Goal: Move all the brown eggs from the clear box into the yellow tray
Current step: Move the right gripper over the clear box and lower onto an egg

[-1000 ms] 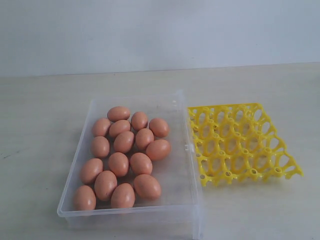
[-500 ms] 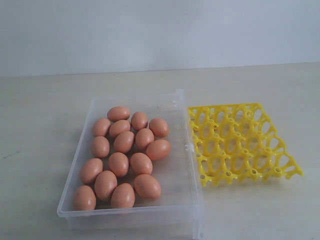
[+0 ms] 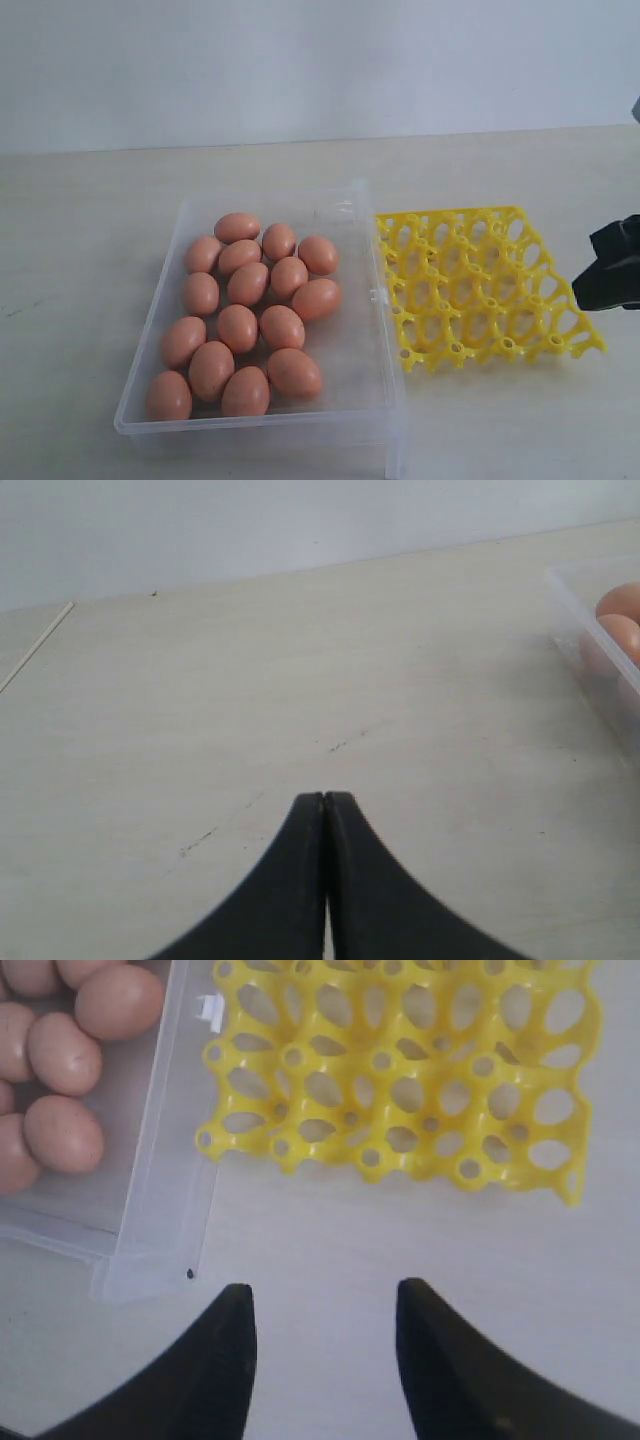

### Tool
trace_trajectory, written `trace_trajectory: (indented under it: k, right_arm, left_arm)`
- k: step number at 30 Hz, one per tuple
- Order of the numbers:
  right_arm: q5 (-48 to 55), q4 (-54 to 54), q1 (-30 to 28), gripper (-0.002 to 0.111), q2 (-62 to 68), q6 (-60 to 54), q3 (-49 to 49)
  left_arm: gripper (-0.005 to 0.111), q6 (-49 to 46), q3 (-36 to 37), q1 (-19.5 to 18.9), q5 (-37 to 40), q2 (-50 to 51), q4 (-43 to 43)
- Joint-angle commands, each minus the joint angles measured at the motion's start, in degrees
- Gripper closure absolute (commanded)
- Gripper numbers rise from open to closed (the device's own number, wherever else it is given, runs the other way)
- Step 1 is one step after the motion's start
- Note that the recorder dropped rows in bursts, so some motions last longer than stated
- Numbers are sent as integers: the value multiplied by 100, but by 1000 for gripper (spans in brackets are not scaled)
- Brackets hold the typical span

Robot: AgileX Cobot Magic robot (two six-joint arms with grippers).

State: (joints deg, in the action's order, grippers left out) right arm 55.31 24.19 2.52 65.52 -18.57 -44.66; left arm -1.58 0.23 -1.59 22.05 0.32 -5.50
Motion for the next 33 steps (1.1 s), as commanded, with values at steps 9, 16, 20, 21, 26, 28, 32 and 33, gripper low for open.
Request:
trace_trajectory:
  k: [9,16,20,21,26,28,32,33]
  right_arm:
    - [-1309,263,951,78,651,-294,-441]
    - [33,448,1090,81,1828,-672,-1516]
    - [631,-488,1547,79,2203,6,-2330]
    - [629,-728,1689,79,2241,94,-2531]
    - [265,-1665,2445,79,2321,321,-3251]
    - [-51,-1879,2762,78,2363,377,-3387]
    - [-417,-1898,3274,60,2602,377,-3401]
    - [-446,-1898,3388,57,2728,377,-3401]
  left_arm:
    - [107,26,-23,-16,-35,-32,6]
    - [107,26,-23,-16,-35,-32,6]
    - [107,26,-23,-16,-35,-32,6]
    - [107,26,-23,-16,-35,-32,6]
    - [107,26,-23,-16,-35,-32,6]
    - [107,26,-23,-16,-35,-32,6]
    - [107,26,-23,-16,-35,-32,6]
    - [107,26,-23,-16,-35,-32,6]
